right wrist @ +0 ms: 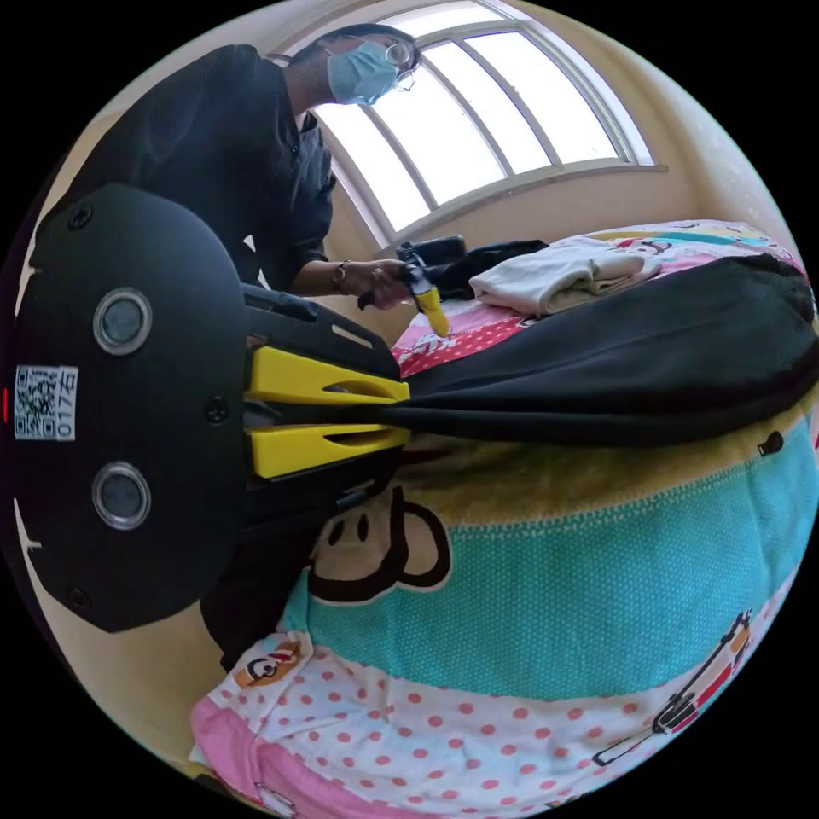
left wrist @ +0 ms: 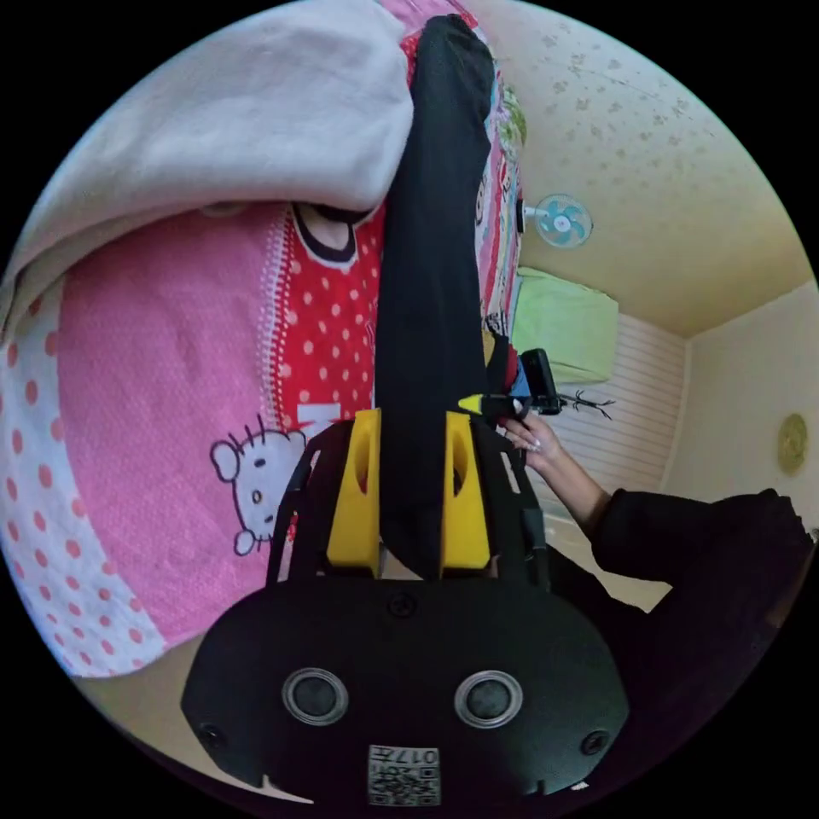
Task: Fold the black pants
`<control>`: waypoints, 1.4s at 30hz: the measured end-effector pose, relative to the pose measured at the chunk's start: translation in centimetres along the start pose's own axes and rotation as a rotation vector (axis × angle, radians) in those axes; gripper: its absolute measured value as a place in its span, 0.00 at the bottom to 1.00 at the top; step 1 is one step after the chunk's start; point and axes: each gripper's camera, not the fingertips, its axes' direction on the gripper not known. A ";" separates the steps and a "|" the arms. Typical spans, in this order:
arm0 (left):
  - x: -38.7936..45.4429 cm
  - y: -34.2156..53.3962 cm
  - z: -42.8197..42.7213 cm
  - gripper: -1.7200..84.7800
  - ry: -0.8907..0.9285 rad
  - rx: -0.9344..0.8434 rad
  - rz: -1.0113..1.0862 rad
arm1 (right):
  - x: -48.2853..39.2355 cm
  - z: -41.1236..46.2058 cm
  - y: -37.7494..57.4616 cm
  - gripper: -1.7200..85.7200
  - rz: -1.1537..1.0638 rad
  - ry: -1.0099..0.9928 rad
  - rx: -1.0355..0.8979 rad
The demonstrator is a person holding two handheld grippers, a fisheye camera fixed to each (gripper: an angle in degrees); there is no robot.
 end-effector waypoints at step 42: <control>8.2 8.1 18.3 0.08 0.356 0.296 0.240 | 2.9 -14.9 14.5 0.05 -0.710 -0.571 0.139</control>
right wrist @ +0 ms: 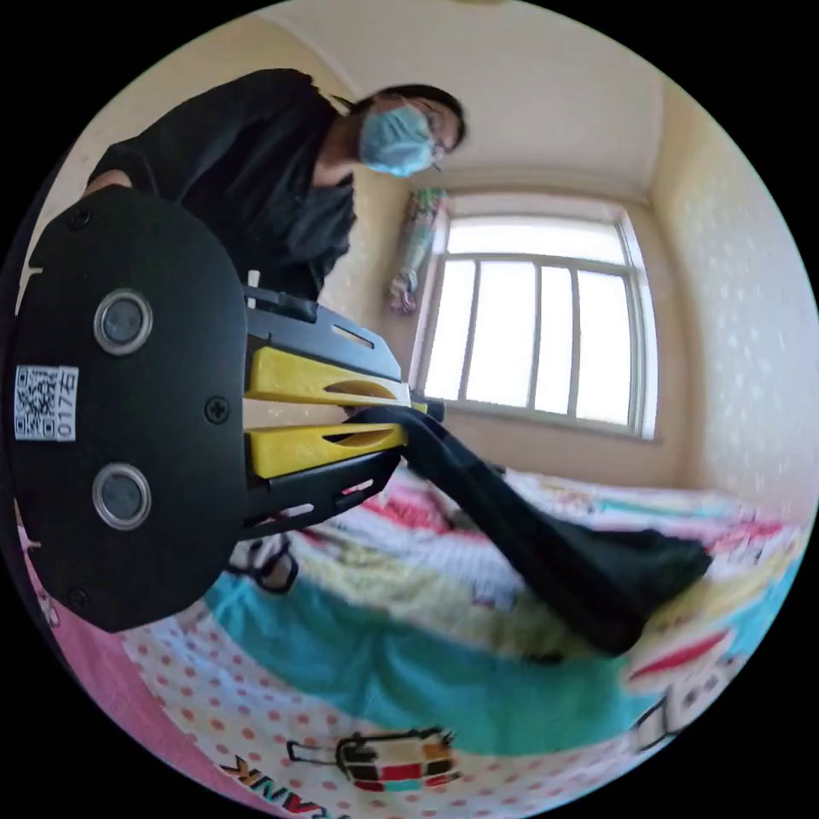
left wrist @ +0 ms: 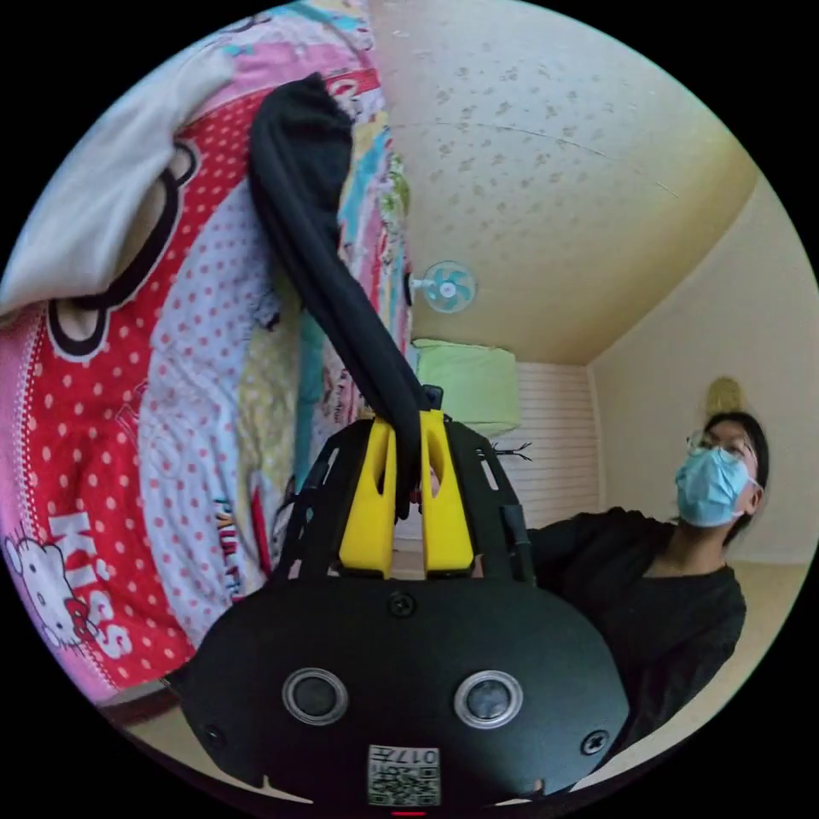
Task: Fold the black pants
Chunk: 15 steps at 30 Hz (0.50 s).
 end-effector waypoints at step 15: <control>30.1 5.6 2.4 0.08 -0.150 0.077 0.478 | -38.7 3.3 2.3 0.03 -0.663 0.139 0.025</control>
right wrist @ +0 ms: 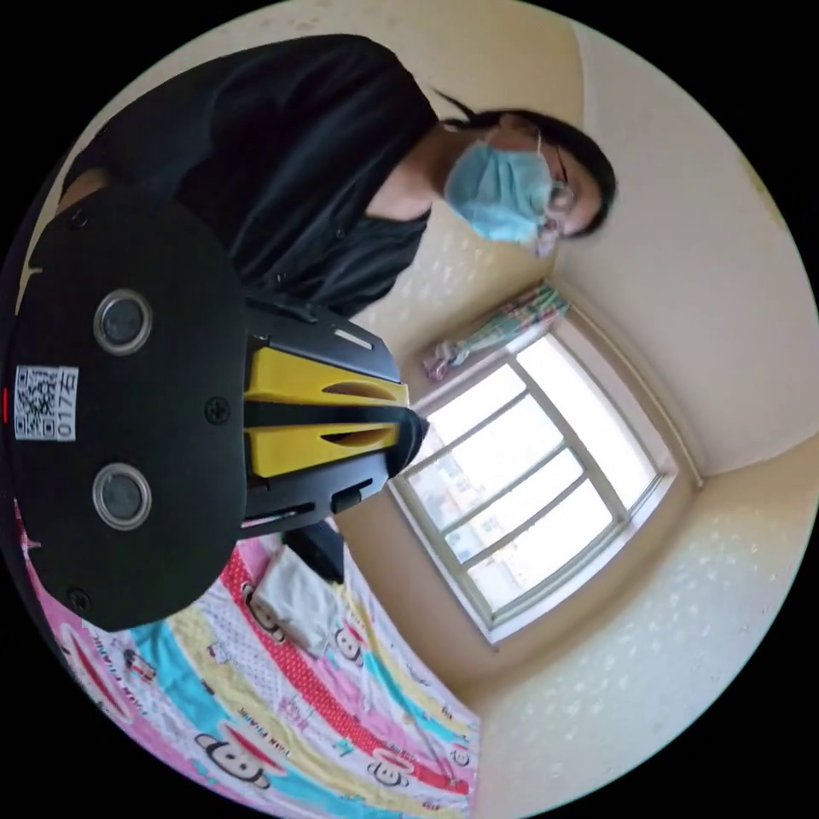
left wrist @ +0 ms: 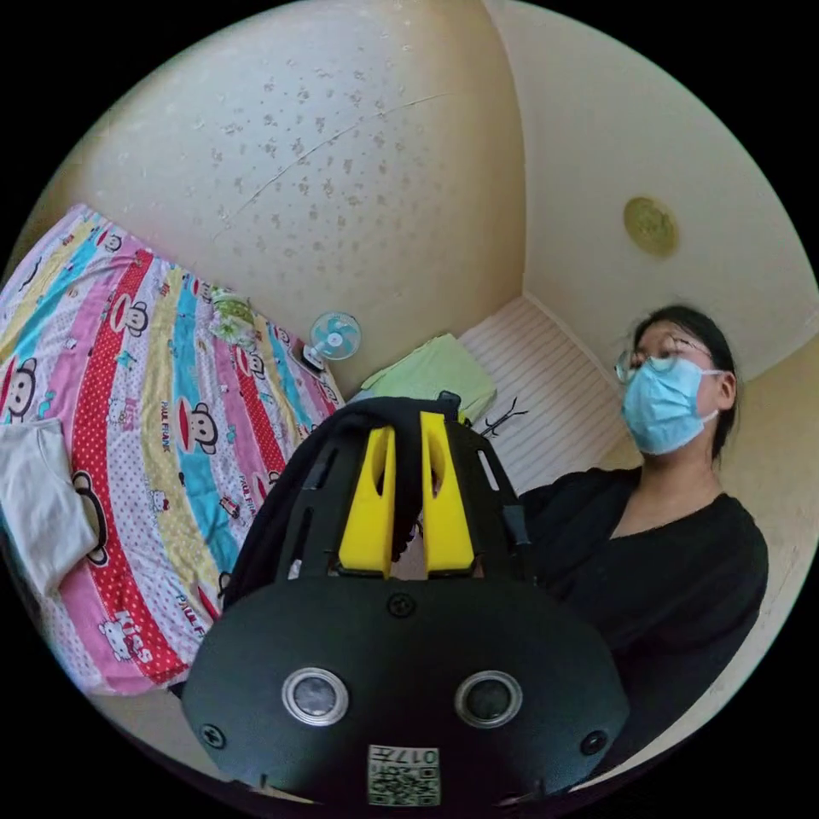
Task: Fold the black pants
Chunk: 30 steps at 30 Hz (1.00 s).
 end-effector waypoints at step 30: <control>-44.2 19.5 9.6 0.20 -0.398 -0.292 -0.828 | 24.7 3.7 27.8 0.15 1.139 0.486 -0.266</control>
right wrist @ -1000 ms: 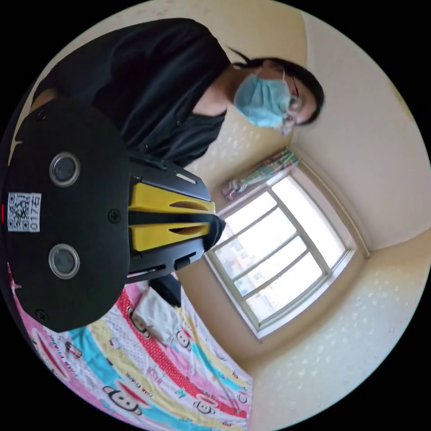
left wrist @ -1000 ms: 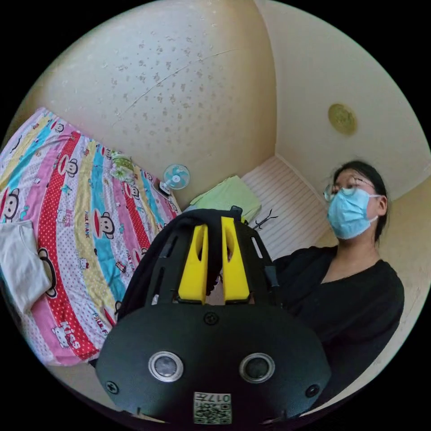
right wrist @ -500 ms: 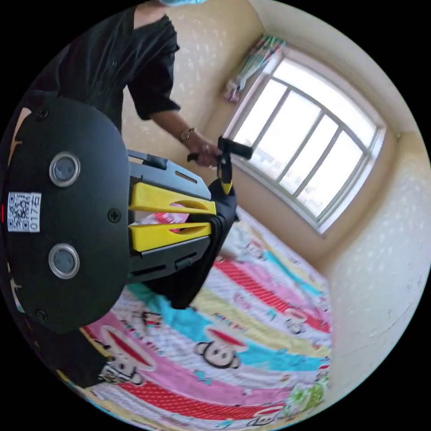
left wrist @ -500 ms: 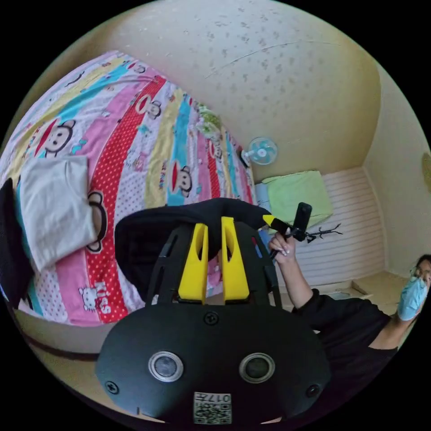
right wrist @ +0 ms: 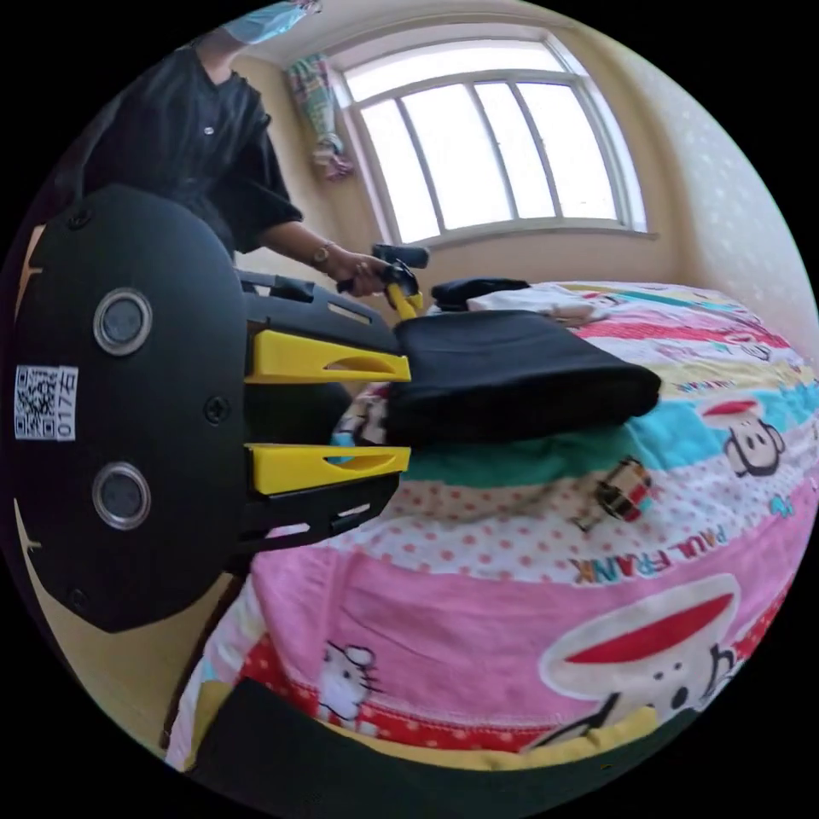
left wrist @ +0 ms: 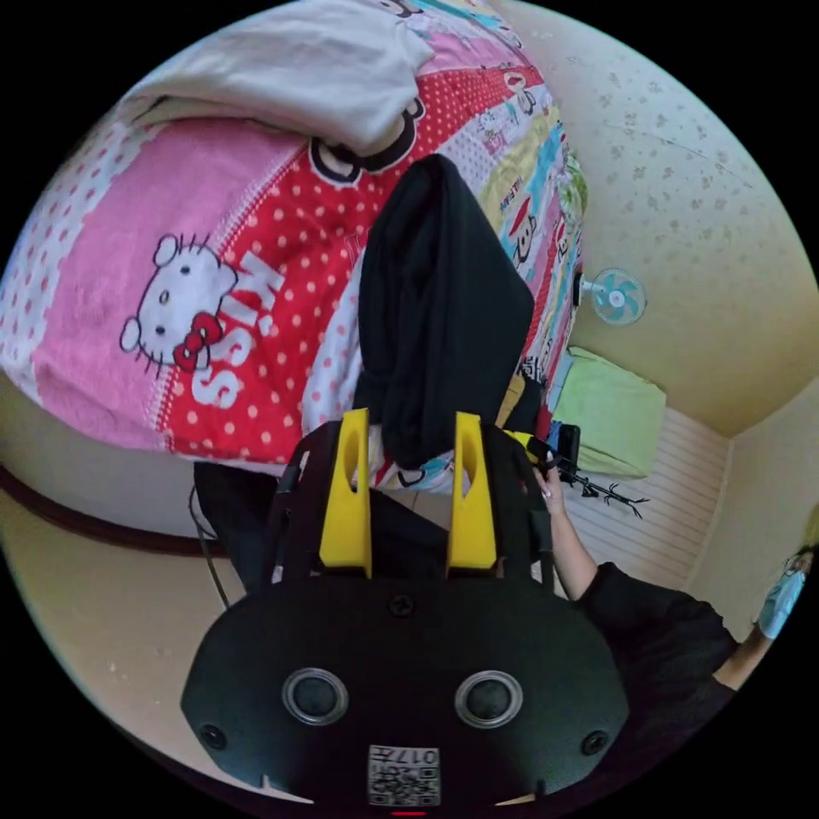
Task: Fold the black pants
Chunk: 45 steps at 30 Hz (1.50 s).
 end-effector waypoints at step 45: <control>18.1 2.5 15.4 0.02 -0.759 -0.628 0.325 | 0.7 -14.1 19.2 0.03 0.190 0.863 0.502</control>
